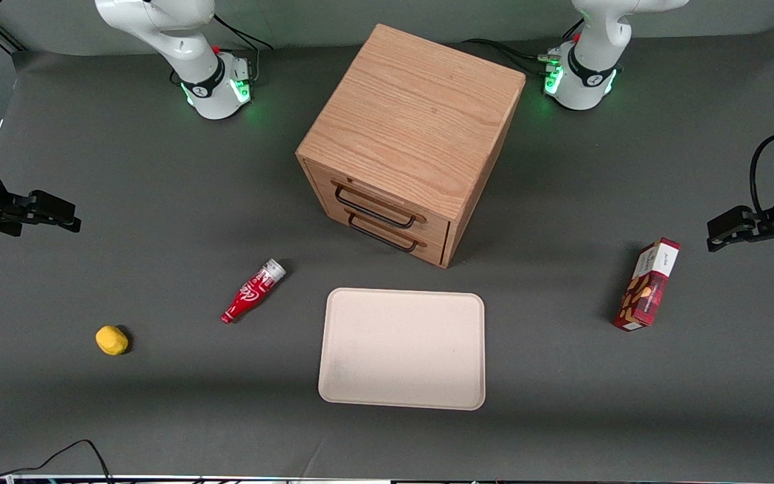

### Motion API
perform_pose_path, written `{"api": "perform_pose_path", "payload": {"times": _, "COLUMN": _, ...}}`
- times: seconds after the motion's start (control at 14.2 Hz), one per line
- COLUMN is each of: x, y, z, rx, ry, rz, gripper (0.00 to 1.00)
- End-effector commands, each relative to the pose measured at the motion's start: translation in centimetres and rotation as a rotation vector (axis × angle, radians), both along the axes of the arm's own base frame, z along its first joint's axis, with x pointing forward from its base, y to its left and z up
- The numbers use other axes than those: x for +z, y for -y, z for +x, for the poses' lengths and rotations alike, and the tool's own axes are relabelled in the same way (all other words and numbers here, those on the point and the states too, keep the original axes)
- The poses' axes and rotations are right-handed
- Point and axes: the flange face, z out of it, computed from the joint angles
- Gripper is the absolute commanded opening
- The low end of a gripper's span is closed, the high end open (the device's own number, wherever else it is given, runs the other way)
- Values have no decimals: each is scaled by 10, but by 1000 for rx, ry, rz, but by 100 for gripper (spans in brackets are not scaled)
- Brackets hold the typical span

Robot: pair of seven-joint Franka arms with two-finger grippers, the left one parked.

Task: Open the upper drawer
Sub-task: 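Move the right gripper toward the upper drawer's black handle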

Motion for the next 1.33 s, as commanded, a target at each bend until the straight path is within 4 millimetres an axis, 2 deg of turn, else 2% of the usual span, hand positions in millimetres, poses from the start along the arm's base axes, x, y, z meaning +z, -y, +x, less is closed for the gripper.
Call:
{"api": "perform_pose_path", "payload": {"times": 0.0, "x": 5, "y": -2, "z": 3, "rx": 4, "ry": 3, "rz": 13, "gripper": 100}}
{"api": "perform_pose_path", "payload": {"times": 0.21, "x": 2, "y": -3, "z": 5, "rx": 8, "ry": -2, "rz": 14, "gripper": 100}}
{"api": "perform_pose_path", "payload": {"times": 0.28, "x": 3, "y": -10, "z": 4, "rx": 20, "ry": 0, "rz": 15, "gripper": 100}}
{"api": "perform_pose_path", "payload": {"times": 0.49, "x": 2, "y": -59, "z": 2, "rx": 107, "ry": -3, "rz": 17, "gripper": 100}}
{"api": "perform_pose_path", "payload": {"times": 0.56, "x": 3, "y": -82, "z": -1, "rx": 147, "ry": -2, "rz": 17, "gripper": 100}}
{"api": "perform_pose_path", "payload": {"times": 0.98, "x": -6, "y": -242, "z": -27, "rx": 428, "ry": 0, "rz": 6, "gripper": 100}}
{"api": "perform_pose_path", "payload": {"times": 1.12, "x": -16, "y": -271, "z": -28, "rx": 525, "ry": -17, "rz": 60, "gripper": 100}}
{"api": "perform_pose_path", "payload": {"times": 1.26, "x": -32, "y": -290, "z": -20, "rx": 616, "ry": -44, "rz": 151, "gripper": 100}}
